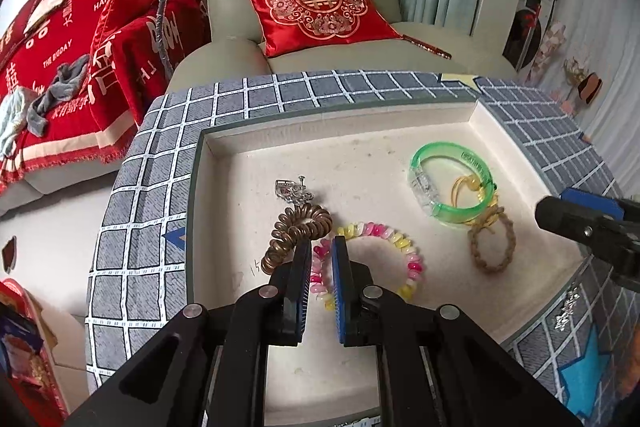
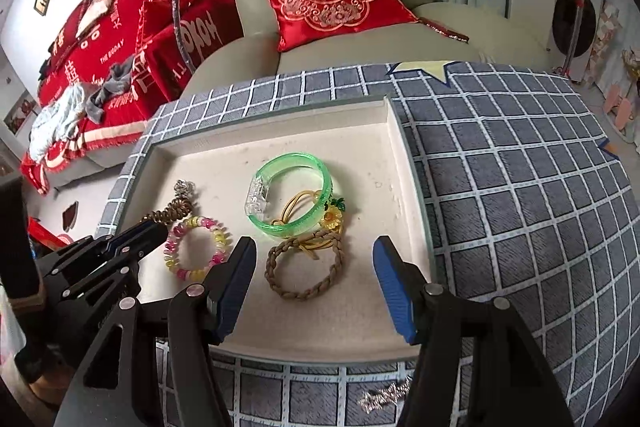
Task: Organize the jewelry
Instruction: 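Open both grippers and move them back toward the loose items on the table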
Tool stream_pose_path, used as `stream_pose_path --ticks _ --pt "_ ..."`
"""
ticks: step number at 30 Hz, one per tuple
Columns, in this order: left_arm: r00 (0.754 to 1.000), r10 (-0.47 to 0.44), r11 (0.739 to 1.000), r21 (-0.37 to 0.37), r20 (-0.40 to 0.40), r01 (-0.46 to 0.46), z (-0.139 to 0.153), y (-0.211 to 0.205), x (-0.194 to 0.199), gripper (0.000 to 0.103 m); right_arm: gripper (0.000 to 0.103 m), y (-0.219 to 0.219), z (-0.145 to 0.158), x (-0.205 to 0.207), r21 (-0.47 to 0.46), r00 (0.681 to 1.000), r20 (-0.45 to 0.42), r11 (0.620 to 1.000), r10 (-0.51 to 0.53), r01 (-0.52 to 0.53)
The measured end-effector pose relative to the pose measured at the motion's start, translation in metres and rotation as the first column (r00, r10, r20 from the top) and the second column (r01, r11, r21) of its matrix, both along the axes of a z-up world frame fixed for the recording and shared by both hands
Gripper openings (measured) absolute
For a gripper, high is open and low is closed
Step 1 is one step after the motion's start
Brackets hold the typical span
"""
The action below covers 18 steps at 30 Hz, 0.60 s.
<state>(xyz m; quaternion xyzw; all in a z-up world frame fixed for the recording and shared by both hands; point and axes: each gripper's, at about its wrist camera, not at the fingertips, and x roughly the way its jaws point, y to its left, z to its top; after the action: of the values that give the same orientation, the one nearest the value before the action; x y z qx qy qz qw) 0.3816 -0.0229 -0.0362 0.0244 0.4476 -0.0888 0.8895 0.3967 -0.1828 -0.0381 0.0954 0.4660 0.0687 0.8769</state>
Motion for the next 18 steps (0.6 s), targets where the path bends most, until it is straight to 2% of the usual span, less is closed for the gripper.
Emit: stream_pose_path --ticks 6,7,8,9,11,15,18 --pt "1.0 0.013 1.0 -0.019 0.02 -0.013 0.012 0.006 -0.003 0.025 0.065 -0.008 0.009 -0.009 0.009 1.0 0.012 1.0 -0.011 0.011" --pt "1.0 0.017 1.0 -0.018 0.022 -0.016 0.014 0.007 -0.004 0.037 0.067 -0.008 0.009 -0.01 0.013 1.0 0.011 1.0 -0.011 0.011" --pt "0.999 0.023 1.0 -0.016 0.023 -0.022 0.015 0.008 -0.005 0.087 0.07 -0.009 0.01 -0.012 0.019 1.0 0.01 1.0 -0.012 0.012" --pt "0.999 0.039 0.999 -0.02 0.034 -0.039 0.018 0.01 -0.008 0.103 0.074 -0.009 0.011 -0.013 0.023 1.0 0.011 1.0 -0.013 0.013" --pt "0.994 0.056 0.998 -0.037 0.092 -0.053 0.027 0.015 -0.018 0.103 0.075 -0.01 0.014 -0.017 0.033 1.0 0.016 0.999 -0.013 0.013" --pt "0.995 0.047 0.998 -0.042 0.087 -0.043 0.033 0.019 -0.024 0.103 0.082 -0.009 0.019 -0.025 0.037 1.0 0.03 0.999 -0.01 0.008" --pt "0.994 0.044 0.999 -0.031 0.098 -0.041 0.038 0.023 -0.034 0.103 0.082 -0.009 0.024 -0.033 0.046 0.999 0.04 0.999 -0.008 0.006"
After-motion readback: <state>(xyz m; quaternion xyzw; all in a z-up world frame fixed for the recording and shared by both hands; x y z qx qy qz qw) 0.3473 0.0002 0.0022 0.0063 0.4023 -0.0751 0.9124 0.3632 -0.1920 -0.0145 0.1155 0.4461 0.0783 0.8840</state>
